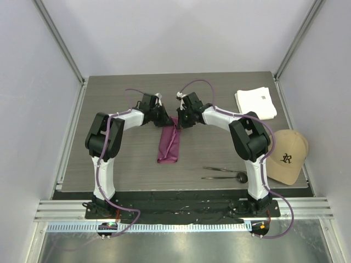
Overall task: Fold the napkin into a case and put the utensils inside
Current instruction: Stuff the top corner of the smaller-rectangle-folded napkin into the folded napkin.
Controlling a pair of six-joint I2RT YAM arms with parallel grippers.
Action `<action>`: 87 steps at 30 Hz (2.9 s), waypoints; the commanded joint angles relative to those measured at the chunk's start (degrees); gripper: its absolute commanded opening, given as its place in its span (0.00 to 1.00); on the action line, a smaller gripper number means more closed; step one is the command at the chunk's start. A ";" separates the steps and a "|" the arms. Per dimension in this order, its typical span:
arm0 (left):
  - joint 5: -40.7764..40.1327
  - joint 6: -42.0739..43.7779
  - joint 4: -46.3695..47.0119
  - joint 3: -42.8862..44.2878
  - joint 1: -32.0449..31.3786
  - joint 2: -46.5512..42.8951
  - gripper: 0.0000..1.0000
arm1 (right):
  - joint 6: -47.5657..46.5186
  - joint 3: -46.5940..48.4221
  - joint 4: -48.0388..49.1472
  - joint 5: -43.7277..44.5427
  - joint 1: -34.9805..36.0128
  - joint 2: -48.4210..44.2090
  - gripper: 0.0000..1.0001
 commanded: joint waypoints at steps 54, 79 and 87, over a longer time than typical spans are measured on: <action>-3.98 -1.31 -1.86 2.80 -0.98 0.81 0.08 | -10.74 21.46 -11.94 8.98 2.38 8.27 0.12; -7.76 -0.34 -2.82 2.36 -1.68 2.57 0.03 | -6.52 23.84 -14.13 1.16 1.59 7.74 0.01; -7.85 -0.25 -2.47 2.81 -1.60 2.14 0.03 | -4.50 20.15 -13.08 -1.48 1.50 8.53 0.01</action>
